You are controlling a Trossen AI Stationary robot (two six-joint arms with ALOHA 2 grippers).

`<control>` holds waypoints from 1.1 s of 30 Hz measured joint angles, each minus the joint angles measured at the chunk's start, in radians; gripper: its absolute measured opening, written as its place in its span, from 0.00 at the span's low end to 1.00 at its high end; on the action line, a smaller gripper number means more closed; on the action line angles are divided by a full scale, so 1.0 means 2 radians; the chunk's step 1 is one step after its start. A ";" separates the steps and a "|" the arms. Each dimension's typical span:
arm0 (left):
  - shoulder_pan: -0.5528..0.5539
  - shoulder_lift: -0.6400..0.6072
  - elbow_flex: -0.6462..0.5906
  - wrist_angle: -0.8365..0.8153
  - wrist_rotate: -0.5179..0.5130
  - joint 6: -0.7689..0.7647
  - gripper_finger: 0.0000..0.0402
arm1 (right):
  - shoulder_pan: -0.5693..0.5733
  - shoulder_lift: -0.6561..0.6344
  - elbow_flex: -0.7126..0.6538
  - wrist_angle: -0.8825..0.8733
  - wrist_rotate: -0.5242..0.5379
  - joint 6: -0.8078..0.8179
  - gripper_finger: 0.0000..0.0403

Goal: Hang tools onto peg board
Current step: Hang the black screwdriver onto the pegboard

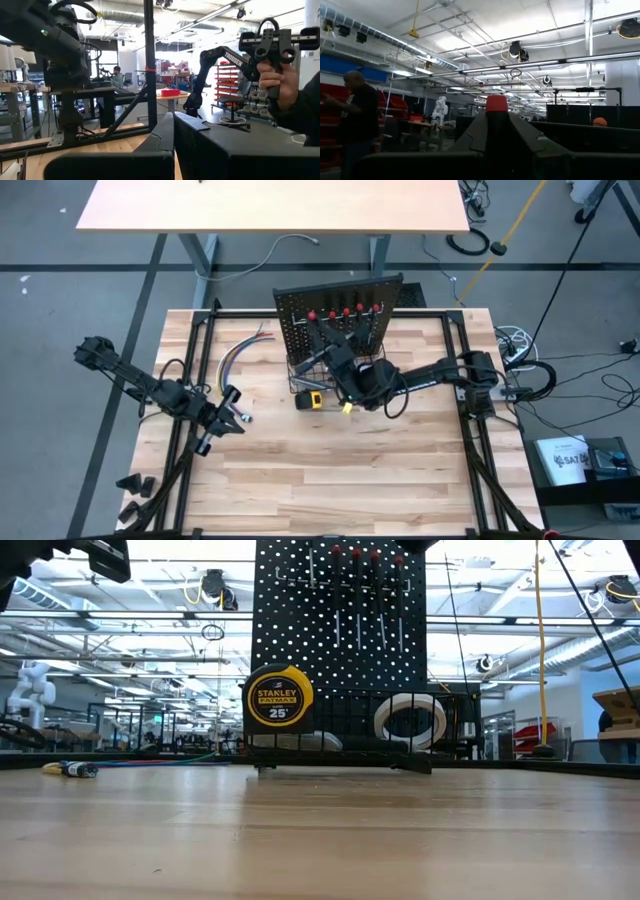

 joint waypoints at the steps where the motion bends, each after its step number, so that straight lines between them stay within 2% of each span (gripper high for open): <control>1: 0.000 0.000 0.000 -0.001 0.000 0.000 0.00 | -0.002 0.000 0.000 -0.004 0.000 0.001 0.09; 14: 0.000 0.000 0.000 -0.001 0.000 0.001 0.00 | -0.030 0.017 0.000 -0.004 0.000 0.011 0.09; 25: 0.000 0.000 0.000 -0.003 0.001 0.002 0.00 | -0.037 0.023 0.000 0.016 0.013 -0.056 0.09; 33: 0.000 0.000 0.000 -0.005 0.002 0.002 0.00 | -0.042 0.023 0.000 0.003 0.013 -0.048 0.09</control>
